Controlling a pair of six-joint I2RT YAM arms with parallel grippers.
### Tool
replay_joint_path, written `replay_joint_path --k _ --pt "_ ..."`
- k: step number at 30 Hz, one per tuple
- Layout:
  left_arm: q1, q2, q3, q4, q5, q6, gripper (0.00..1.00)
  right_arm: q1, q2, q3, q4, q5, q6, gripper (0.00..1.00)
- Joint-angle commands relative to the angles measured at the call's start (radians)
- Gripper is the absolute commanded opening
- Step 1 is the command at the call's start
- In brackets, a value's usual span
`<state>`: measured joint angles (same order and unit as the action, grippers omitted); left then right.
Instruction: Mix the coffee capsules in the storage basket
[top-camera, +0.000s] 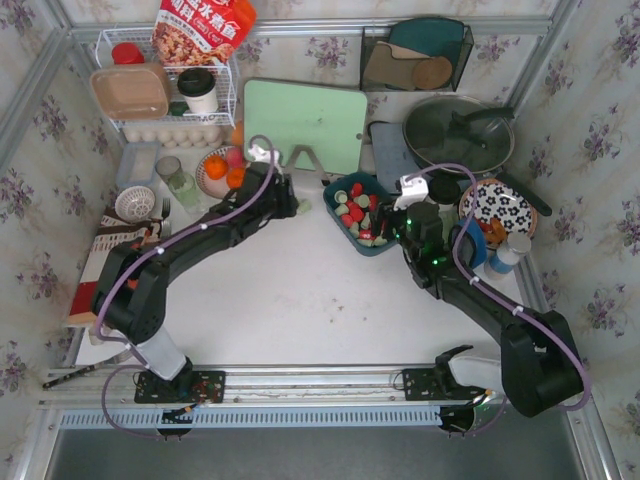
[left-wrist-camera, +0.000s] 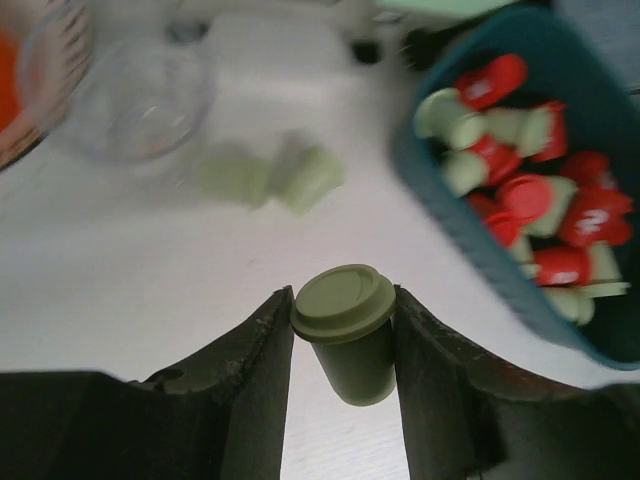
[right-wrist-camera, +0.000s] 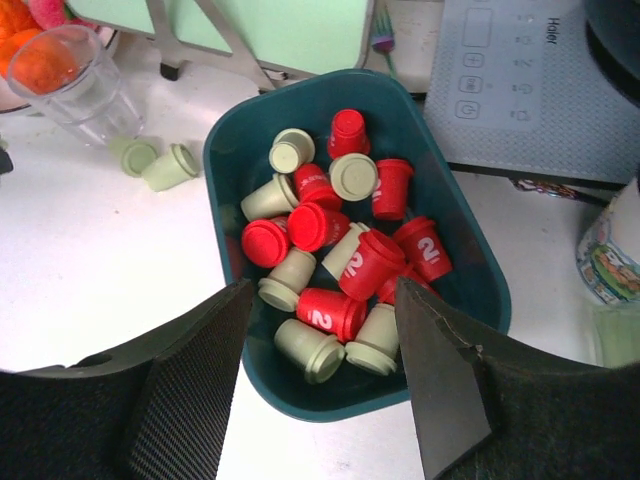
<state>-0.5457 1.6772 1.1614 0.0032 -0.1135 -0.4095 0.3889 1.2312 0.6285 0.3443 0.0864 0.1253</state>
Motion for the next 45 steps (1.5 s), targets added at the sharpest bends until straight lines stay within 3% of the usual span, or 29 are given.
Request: replay_joint_path --k 1,8,14,16,24,32,37,45 --pt "-0.051 0.062 0.103 0.142 0.091 0.104 0.44 0.001 -0.027 -0.025 0.073 0.070 0.007 0.66" --pt "-0.116 0.295 0.370 0.166 0.186 0.137 0.48 -0.001 -0.062 -0.060 0.111 0.117 0.003 0.67" --pt "-0.141 0.506 0.581 0.035 0.205 0.138 0.54 -0.002 -0.055 -0.061 0.116 0.116 0.002 0.67" --pt "-0.144 0.541 0.606 0.021 0.194 0.139 0.63 -0.001 -0.052 -0.062 0.116 0.115 0.002 0.67" --pt "-0.146 0.414 0.456 0.084 0.095 0.177 0.77 -0.001 -0.041 -0.058 0.115 0.107 -0.003 0.67" --pt "-0.139 0.289 0.371 -0.071 -0.243 0.236 0.78 -0.002 -0.026 -0.053 0.114 0.093 -0.003 0.67" --pt "-0.096 0.310 0.357 -0.106 -0.208 0.225 0.77 -0.001 -0.017 -0.052 0.116 0.085 -0.002 0.67" --pt "-0.033 0.433 0.432 -0.100 -0.024 0.302 0.70 -0.001 -0.015 -0.051 0.116 0.075 -0.007 0.67"
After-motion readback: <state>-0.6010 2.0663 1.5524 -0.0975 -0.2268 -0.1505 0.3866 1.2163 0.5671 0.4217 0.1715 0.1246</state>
